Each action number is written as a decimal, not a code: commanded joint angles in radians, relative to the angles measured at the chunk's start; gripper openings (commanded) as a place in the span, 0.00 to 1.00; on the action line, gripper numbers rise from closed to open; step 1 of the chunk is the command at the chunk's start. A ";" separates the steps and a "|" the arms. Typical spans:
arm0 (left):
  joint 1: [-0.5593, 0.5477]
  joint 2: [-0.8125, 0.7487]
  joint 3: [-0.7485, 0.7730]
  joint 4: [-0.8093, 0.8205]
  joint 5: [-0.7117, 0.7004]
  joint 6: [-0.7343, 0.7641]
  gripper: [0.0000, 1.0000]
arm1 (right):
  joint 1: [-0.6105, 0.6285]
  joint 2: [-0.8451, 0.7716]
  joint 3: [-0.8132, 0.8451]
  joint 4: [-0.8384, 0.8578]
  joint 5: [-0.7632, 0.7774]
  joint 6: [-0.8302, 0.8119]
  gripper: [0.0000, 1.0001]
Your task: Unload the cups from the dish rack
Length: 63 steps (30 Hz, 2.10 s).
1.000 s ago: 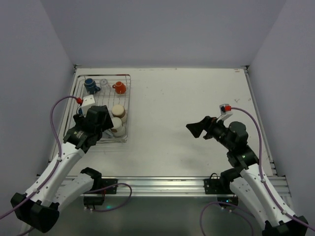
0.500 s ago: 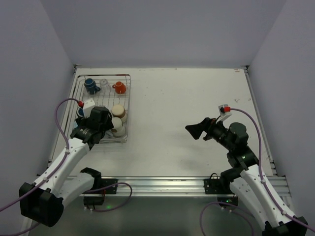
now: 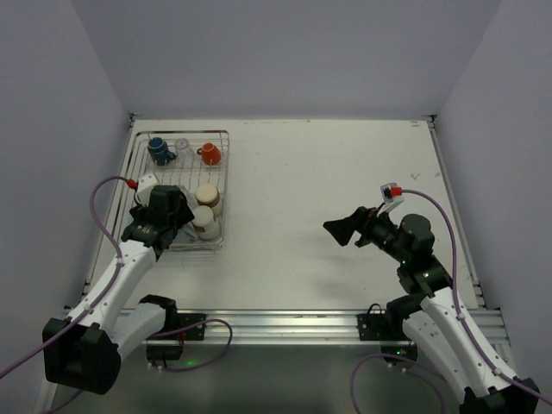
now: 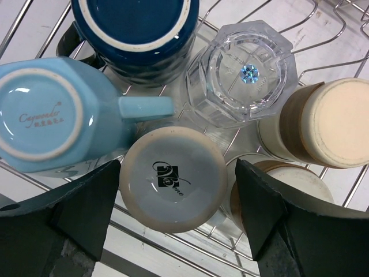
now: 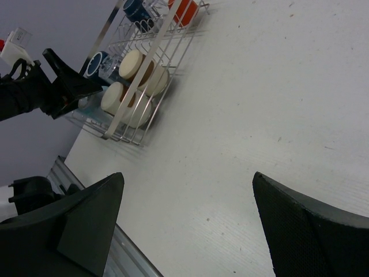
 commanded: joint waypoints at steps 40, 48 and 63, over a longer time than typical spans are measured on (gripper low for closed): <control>0.008 -0.026 -0.001 0.093 -0.015 0.020 0.30 | -0.001 0.022 -0.009 0.058 -0.046 -0.001 0.95; 0.004 -0.117 0.046 0.049 -0.011 0.056 0.17 | 0.011 0.044 -0.003 0.069 -0.065 0.028 0.95; 0.004 -0.247 0.109 0.009 0.038 0.086 0.08 | 0.273 0.356 0.116 0.383 0.024 0.197 0.94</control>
